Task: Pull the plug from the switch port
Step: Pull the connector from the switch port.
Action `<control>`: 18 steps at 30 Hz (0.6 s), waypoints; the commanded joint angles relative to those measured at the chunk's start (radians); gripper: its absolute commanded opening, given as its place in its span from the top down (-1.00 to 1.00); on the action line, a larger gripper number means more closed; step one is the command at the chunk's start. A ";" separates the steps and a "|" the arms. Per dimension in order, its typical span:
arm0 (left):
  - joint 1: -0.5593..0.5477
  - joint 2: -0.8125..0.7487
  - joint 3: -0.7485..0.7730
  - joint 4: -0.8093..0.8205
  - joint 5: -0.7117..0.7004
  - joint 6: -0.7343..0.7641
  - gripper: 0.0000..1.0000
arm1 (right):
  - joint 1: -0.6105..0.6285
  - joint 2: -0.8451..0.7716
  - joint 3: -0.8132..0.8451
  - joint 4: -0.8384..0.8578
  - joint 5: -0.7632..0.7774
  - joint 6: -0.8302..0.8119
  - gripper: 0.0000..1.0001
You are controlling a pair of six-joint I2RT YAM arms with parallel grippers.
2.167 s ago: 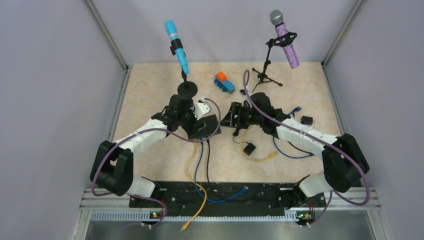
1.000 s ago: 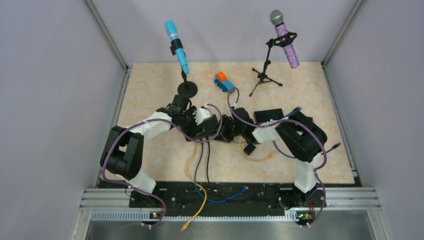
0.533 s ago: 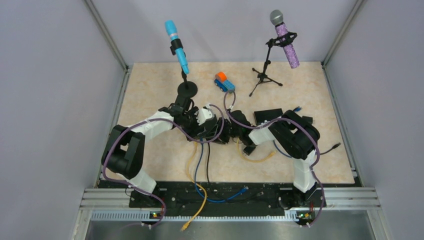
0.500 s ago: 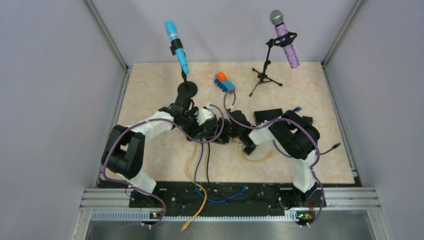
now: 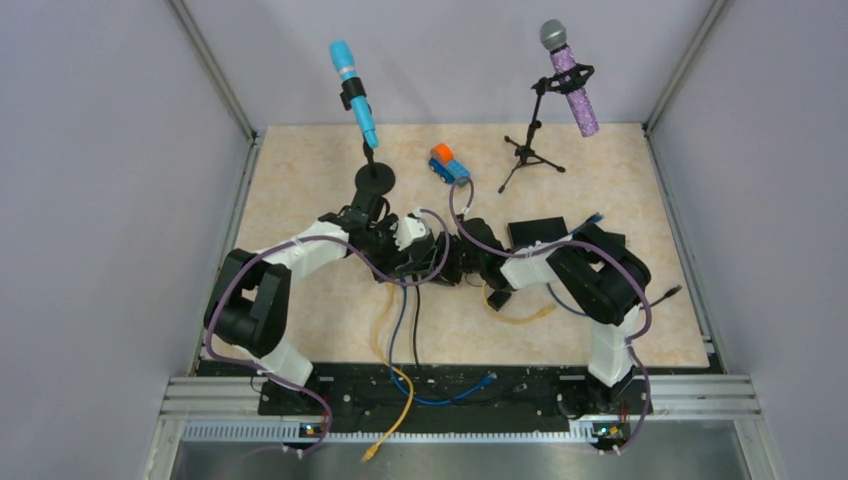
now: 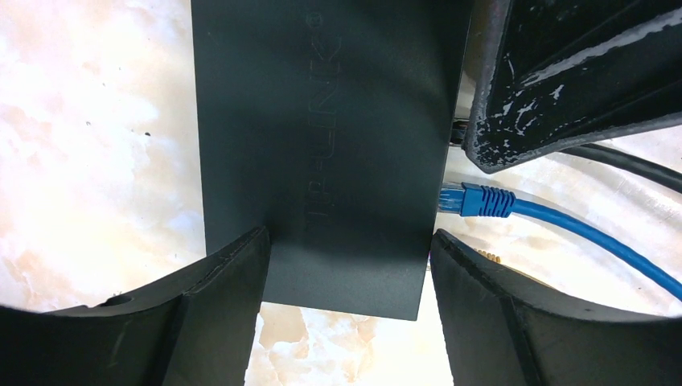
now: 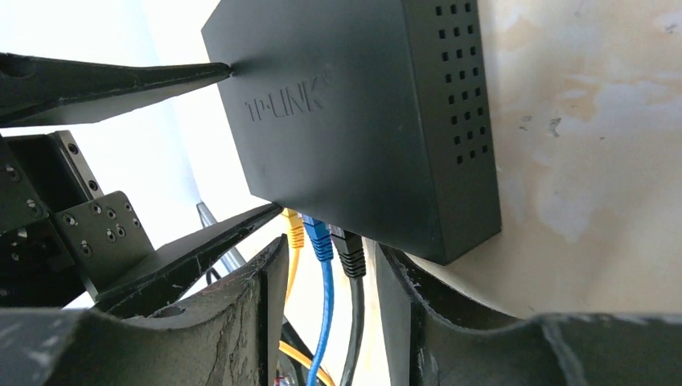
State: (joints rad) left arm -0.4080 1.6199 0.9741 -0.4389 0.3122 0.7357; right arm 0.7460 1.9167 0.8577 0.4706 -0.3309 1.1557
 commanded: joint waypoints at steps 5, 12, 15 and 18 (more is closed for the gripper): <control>-0.002 0.043 0.005 -0.062 -0.005 -0.005 -0.51 | 0.038 0.030 -0.044 0.137 -0.017 0.035 0.24; -0.002 0.041 0.005 -0.069 0.001 -0.003 -0.50 | 0.044 0.051 -0.012 0.125 0.013 0.032 0.25; -0.002 0.038 0.006 -0.071 0.004 -0.002 -0.49 | 0.042 0.059 -0.016 0.138 0.029 0.047 0.26; -0.003 0.038 0.008 -0.080 0.005 0.000 -0.47 | 0.035 0.051 -0.035 0.148 0.056 0.080 0.26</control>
State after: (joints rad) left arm -0.4095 1.6241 0.9829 -0.4530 0.3153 0.7361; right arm 0.7776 1.9537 0.8246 0.5797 -0.3374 1.2034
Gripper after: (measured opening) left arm 0.744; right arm 0.367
